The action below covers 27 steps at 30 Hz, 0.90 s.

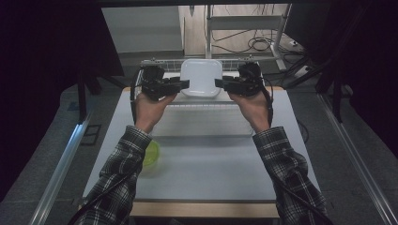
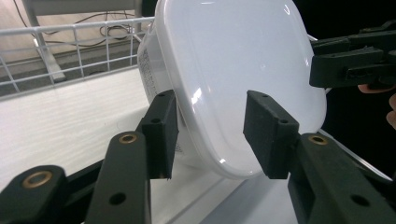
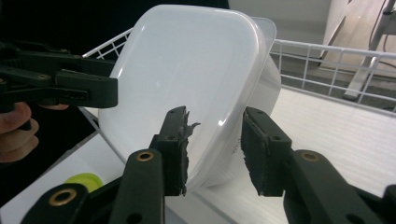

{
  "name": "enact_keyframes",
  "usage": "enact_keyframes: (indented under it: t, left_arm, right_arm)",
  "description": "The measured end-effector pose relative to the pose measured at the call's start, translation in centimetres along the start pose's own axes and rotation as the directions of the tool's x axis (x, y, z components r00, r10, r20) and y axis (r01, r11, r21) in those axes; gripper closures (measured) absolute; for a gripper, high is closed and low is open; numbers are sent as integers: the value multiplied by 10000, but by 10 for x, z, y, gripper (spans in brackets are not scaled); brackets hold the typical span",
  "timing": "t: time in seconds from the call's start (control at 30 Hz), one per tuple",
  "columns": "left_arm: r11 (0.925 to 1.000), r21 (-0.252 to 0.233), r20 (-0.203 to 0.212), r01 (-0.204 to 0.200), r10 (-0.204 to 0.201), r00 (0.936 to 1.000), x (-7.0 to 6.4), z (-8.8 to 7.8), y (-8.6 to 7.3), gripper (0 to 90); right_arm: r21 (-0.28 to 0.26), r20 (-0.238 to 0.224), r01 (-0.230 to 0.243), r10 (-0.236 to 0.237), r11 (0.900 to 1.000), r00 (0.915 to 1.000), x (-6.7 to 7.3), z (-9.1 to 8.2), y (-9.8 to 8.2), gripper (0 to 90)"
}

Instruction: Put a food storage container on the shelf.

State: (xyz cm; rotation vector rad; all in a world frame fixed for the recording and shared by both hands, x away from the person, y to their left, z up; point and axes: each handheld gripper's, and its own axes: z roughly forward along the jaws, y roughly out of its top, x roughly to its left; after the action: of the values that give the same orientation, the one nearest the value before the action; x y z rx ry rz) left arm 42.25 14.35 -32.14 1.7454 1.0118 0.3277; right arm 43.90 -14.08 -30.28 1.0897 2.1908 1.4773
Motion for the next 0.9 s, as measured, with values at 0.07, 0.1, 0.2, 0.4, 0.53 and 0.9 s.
enact_keyframes:
  t: [0.07, 0.1, 0.2, 0.4, 0.53, 0.9]
  left_arm:
    - [9998, 97, -75, -164, 165, 9998, 0, 1, 2, 527]
    - [9998, 127, -117, -179, 181, 9998, -1, 2, 3, 512]
    - [9997, 147, -321, -208, 213, 9993, 0, 4, 6, 466]
    - [9997, 220, -465, -145, 155, 9988, 5, 8, 11, 415]
    - [9999, 144, -769, -96, 107, 9970, 7, 13, 15, 410]
    - [9994, -141, -695, -305, 295, 9971, 7, 12, 17, 345]
  right_arm:
    - [-45, 197, 124, -123, 9999, 9997, -1, 1, 1, 598]
    - [-31, 264, 187, -186, 9998, 9995, -1, 2, 1, 597]
    - [-12, 446, 289, -288, 9996, 9986, -2, 4, 1, 584]
    - [-113, 692, 324, -315, 9994, 9971, -3, 10, 4, 570]
    - [-211, 885, 378, -358, 9991, 9954, -3, 13, 6, 569]
    - [-466, 923, 479, -435, 9978, 9948, -5, 11, 5, 520]
